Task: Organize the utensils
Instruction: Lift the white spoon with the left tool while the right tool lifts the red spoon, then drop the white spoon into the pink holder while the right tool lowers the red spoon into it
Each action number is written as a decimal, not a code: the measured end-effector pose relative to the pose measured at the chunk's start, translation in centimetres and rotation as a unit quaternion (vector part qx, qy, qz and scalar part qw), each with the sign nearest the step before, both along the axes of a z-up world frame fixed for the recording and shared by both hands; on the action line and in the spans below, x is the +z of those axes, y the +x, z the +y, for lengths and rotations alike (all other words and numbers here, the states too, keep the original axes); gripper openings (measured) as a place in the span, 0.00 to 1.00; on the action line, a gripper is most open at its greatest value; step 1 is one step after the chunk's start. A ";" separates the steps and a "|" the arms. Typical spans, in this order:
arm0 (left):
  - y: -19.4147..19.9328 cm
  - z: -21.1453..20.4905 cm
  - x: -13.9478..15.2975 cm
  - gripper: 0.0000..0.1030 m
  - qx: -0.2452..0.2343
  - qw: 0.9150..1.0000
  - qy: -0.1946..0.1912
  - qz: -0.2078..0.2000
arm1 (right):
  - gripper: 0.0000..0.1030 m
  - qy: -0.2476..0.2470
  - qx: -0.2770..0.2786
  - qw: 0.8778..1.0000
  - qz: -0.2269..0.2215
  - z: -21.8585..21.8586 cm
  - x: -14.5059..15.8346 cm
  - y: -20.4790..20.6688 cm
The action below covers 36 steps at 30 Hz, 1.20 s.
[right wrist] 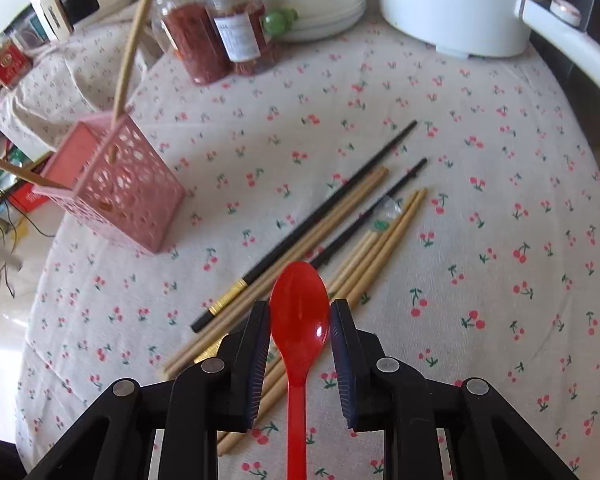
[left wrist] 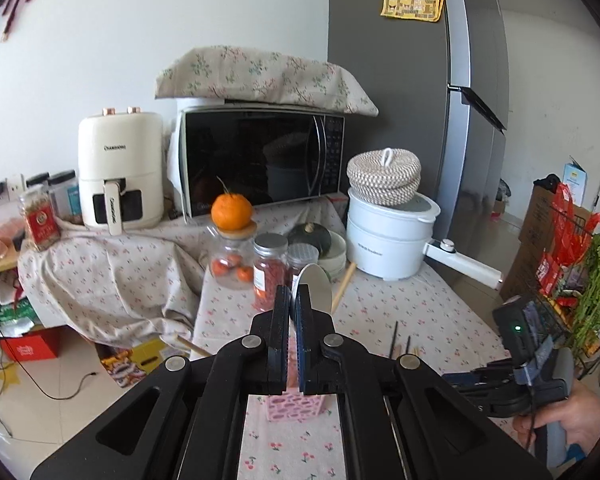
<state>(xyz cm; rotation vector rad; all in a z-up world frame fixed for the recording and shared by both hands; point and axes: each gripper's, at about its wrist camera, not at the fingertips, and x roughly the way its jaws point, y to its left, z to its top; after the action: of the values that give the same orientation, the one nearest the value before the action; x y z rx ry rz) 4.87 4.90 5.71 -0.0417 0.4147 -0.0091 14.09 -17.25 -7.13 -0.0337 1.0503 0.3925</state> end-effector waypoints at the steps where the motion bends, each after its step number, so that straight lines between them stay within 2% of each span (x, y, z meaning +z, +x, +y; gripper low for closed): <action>1: 0.3 -0.2 0.1 0.02 0.009 1.000 0.011 -0.009 | 0.25 0.005 0.000 1.000 -0.010 0.2 0.5 -0.3; 7: 2.4 -2.1 -1.2 0.02 0.040 0.996 0.072 -0.027 | 0.25 0.023 -0.006 0.998 -0.053 0.7 2.6 -0.5; 12: 4.7 -2.9 -3.5 0.02 0.049 0.993 0.107 -0.009 | 0.25 0.043 -0.024 0.996 -0.076 0.0 3.6 -0.4; 18: 6.5 -2.0 -5.4 0.02 0.053 0.994 0.087 0.032 | 0.26 0.055 -0.033 0.994 -0.092 -0.5 4.3 -0.6; 22: 6.7 -1.6 -5.3 0.06 0.041 0.996 0.052 0.054 | 0.26 0.064 -0.037 0.990 -0.117 -0.4 5.1 -1.2; 24: 6.3 -1.5 -5.0 0.17 0.031 0.997 0.036 0.066 | 0.26 0.072 -0.040 0.988 -0.133 -0.3 5.8 -1.5; 26: 5.6 -1.3 -4.7 0.48 0.019 0.997 0.017 0.073 | 0.26 0.084 -0.044 0.984 -0.151 -0.1 6.7 -1.8; 28: 4.5 -0.8 -4.2 0.55 0.012 0.997 -0.005 0.073 | 0.26 0.094 -0.049 0.980 -0.170 0.2 7.5 -2.0; 32: 2.2 0.3 -3.1 0.57 -0.013 0.995 -0.041 0.087 | 0.26 0.112 -0.055 0.970 -0.210 1.3 9.2 -2.8; 36: -0.5 1.6 -2.6 0.69 -0.028 0.994 -0.051 0.093 | 0.26 0.129 -0.061 0.955 -0.259 3.0 11.1 -3.6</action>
<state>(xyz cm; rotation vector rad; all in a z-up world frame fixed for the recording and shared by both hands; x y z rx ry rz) 4.37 6.48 3.08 -0.1319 0.6009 -0.0828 10.49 -14.22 4.00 0.1550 0.4752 0.3793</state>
